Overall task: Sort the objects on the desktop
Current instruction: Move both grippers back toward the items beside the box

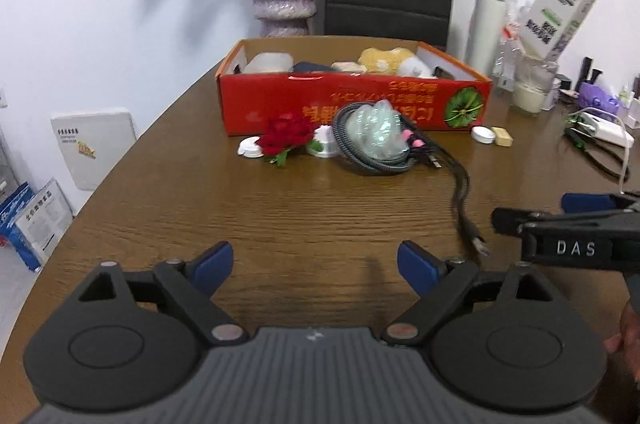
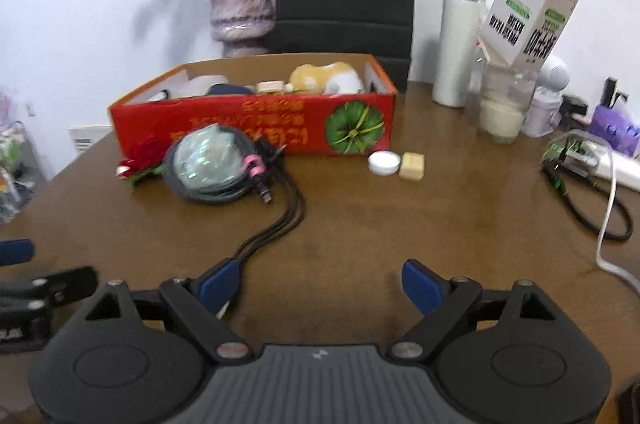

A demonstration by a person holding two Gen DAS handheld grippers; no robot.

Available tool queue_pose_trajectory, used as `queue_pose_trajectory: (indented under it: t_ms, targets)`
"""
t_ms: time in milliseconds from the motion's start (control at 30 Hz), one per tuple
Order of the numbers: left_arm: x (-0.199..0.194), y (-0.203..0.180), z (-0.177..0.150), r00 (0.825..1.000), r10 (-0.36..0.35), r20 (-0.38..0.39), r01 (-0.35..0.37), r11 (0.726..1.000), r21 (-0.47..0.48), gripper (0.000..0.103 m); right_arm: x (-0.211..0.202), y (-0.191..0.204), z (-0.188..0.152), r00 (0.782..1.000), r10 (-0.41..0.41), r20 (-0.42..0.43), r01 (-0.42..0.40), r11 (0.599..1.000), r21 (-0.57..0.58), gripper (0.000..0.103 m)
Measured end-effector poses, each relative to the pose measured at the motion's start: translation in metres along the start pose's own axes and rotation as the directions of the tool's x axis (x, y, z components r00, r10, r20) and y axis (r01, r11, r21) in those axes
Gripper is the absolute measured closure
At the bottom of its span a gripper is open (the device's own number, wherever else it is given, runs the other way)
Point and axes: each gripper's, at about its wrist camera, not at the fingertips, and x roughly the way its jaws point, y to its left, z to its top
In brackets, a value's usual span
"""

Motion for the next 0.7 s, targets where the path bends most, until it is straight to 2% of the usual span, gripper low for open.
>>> queue_pose_trajectory:
  t_ms: [100,333,700]
  targets:
    - [-0.009,-0.005,-0.005,1.000,-0.021,0.010,0.021,1.000,0.021,0.011,-0.012,0.002,-0.009,0.999,0.051,0.013,-0.051,0.999,0.002,0.014]
    - [-0.024,-0.014,-0.009,0.998,-0.049,0.031,0.048,0.998,0.028,0.011,-0.026,0.011,-0.016,0.998,0.059,0.024,-0.059,0.998,-0.034,0.014]
    - [-0.001,-0.026,0.014,0.998,-0.054,0.036,0.054,0.999,0.006,0.014,-0.011,-0.004,-0.013,0.999,0.033,-0.011,-0.033,0.999,0.001,0.014]
